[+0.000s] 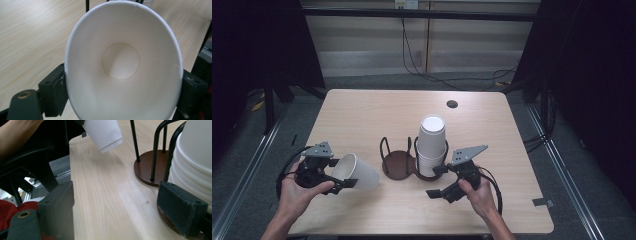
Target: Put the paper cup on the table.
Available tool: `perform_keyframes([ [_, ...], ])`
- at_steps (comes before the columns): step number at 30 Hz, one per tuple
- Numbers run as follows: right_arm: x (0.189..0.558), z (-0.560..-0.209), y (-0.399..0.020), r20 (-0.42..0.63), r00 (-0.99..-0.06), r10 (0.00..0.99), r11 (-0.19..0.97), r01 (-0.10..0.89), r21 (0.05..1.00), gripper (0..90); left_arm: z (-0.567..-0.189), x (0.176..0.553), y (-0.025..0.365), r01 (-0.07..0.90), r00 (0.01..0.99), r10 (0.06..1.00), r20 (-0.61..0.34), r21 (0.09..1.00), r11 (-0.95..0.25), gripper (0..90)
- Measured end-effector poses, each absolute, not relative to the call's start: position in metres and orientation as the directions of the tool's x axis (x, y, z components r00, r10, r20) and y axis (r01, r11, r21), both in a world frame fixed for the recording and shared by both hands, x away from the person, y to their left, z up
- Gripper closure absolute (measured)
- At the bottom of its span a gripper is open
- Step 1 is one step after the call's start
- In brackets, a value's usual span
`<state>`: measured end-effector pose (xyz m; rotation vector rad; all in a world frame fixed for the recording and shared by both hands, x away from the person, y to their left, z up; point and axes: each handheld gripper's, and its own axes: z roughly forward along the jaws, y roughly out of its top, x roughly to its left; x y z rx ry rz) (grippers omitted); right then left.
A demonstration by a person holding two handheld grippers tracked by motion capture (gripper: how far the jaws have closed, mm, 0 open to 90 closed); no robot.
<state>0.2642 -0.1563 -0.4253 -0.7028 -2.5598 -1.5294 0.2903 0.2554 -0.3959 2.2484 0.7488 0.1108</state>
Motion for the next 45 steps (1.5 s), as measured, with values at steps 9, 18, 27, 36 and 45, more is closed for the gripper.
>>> perform_keyframes([
  [9,0.264,-0.426,-0.153,0.293,-0.893,0.343,0.405,0.421,0.812,14.5,-0.39,0.3,0.264,0.495,0.809,0.577,-0.114,0.662,-0.562,15.3],
  [18,0.264,-0.426,-0.155,0.29,-0.891,0.348,0.405,0.422,0.811,15.2,-0.385,0.315,0.267,0.514,0.79,0.61,-0.065,0.613,-0.6,15.2],
  [27,0.265,-0.427,-0.153,0.289,-0.893,0.346,0.409,0.421,0.81,14.9,-0.374,0.328,0.265,0.525,0.775,0.632,-0.023,0.58,-0.623,15.1],
  [36,0.265,-0.429,-0.152,0.292,-0.891,0.348,0.412,0.426,0.806,14.8,-0.372,0.342,0.257,0.535,0.783,0.622,-0.018,0.531,-0.657,14.9],
  [45,0.265,-0.429,-0.152,0.289,-0.888,0.358,0.416,0.429,0.802,14.5,-0.375,0.359,0.238,0.545,0.783,0.622,0.012,0.468,-0.696,14.8],
])
